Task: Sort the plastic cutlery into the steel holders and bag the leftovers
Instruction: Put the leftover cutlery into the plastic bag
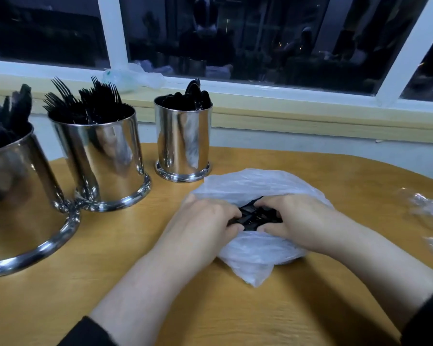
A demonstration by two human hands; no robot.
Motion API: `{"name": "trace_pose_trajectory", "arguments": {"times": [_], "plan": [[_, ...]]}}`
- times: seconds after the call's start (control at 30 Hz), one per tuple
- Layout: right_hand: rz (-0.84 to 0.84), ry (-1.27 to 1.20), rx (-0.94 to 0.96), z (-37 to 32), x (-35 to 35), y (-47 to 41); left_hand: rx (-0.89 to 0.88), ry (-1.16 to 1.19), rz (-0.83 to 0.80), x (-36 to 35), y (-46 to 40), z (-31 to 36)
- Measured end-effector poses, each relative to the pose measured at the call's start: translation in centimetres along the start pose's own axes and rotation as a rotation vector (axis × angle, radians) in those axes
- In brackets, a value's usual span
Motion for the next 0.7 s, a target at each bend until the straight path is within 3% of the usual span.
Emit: {"name": "trace_pose_trajectory", "arguments": {"times": [0.13,0.3,0.47,0.7], "plan": [[-0.059,-0.114,-0.026,0.0,0.1,0.4,0.041,-0.015,-0.071,-0.6,-0.2,-0.6],[-0.155,-0.075,0.059,-1.6,-0.5,0.6,0.065,-0.034,-0.144,-0.8,-0.1,-1.1],[-0.01,0.058,0.121,-2.7,-1.5,-0.1,0.059,0.008,-0.13,-1.1,0.2,-1.1],[0.049,0.059,0.153,-3.6,-2.4,-1.1,0.109,0.041,-0.103,-0.7,0.3,-1.3]]}}
Point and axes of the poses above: each hand's wrist, its own y-axis away from the middle knuckle, its own x-axis out of the back of the hand, z = x × y, the point moved 5 cm from there along -y, towards the middle knuckle, and after that the axes turned 1 degree about -z, right-handed, at the moved point
